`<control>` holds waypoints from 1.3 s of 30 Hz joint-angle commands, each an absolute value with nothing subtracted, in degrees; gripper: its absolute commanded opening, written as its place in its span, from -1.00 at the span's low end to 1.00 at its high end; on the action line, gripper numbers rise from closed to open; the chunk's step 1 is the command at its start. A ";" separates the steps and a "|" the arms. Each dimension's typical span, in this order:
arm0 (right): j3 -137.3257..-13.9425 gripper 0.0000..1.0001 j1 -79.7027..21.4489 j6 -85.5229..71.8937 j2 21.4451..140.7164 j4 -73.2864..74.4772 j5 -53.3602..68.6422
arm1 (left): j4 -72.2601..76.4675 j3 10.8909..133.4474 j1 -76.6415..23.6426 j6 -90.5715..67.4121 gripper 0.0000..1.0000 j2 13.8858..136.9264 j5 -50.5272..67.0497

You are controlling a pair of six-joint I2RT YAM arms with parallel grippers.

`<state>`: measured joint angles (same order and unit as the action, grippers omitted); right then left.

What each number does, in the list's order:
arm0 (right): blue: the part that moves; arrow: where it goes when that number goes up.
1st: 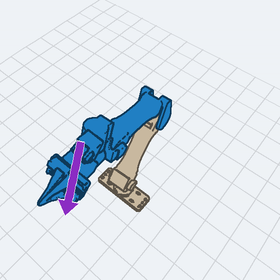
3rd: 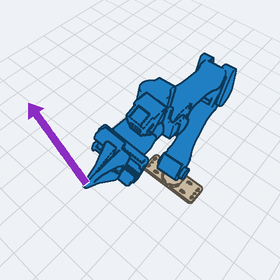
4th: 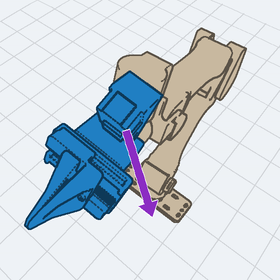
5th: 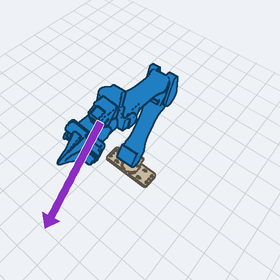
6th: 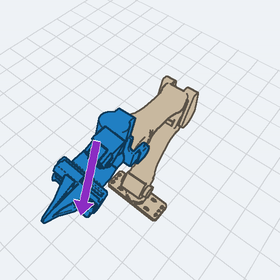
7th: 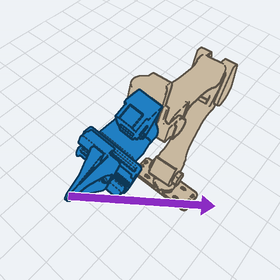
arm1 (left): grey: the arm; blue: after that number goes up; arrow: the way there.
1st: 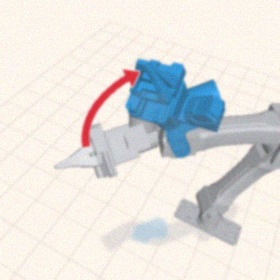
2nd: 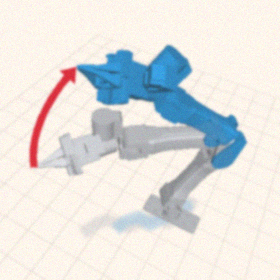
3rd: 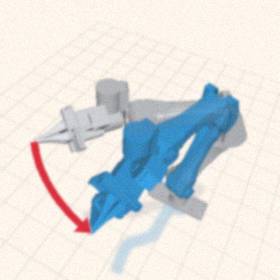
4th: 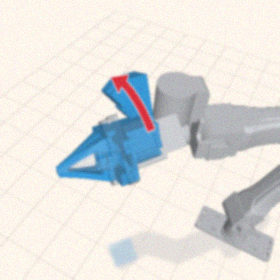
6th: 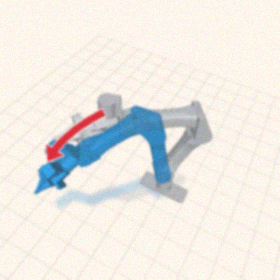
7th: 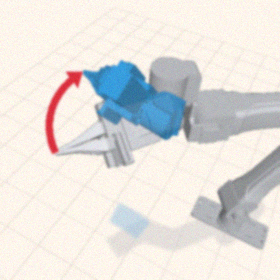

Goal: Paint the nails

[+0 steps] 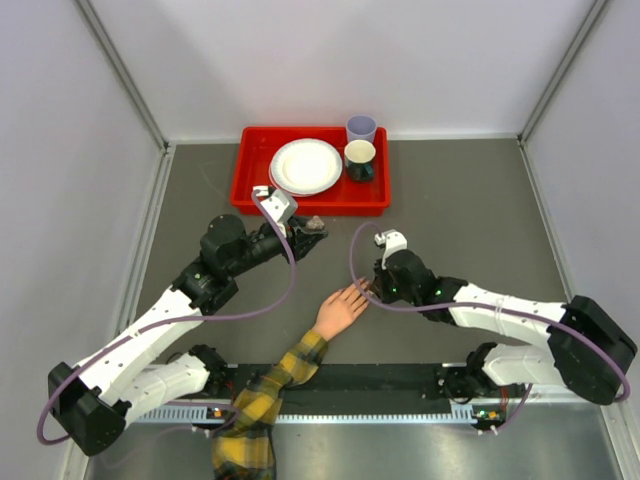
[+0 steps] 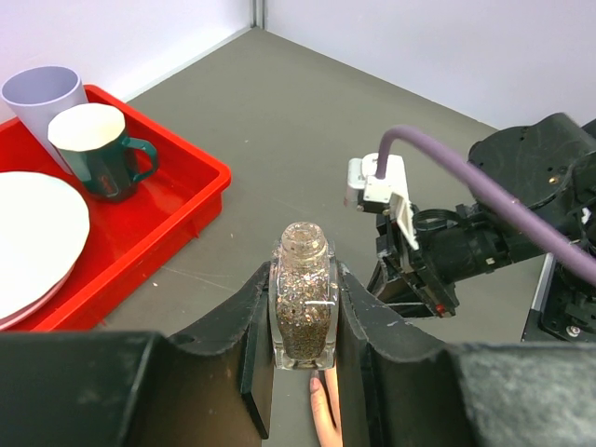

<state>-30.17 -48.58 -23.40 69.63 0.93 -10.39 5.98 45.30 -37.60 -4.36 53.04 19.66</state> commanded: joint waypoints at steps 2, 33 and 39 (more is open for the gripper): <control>-32.52 -1.00 -47.99 -22.33 63.47 5.62 -10.81 | 10.02 45.09 -37.27 -4.66 -1.00 52.47 20.39; -32.52 -1.00 -47.99 -23.47 68.47 0.35 -6.86 | 9.93 44.82 -37.26 -4.92 -1.00 51.94 20.48; -32.61 -1.00 -47.90 -23.47 69.08 -1.41 -6.33 | 9.84 44.74 -37.09 -4.92 -1.00 51.94 20.57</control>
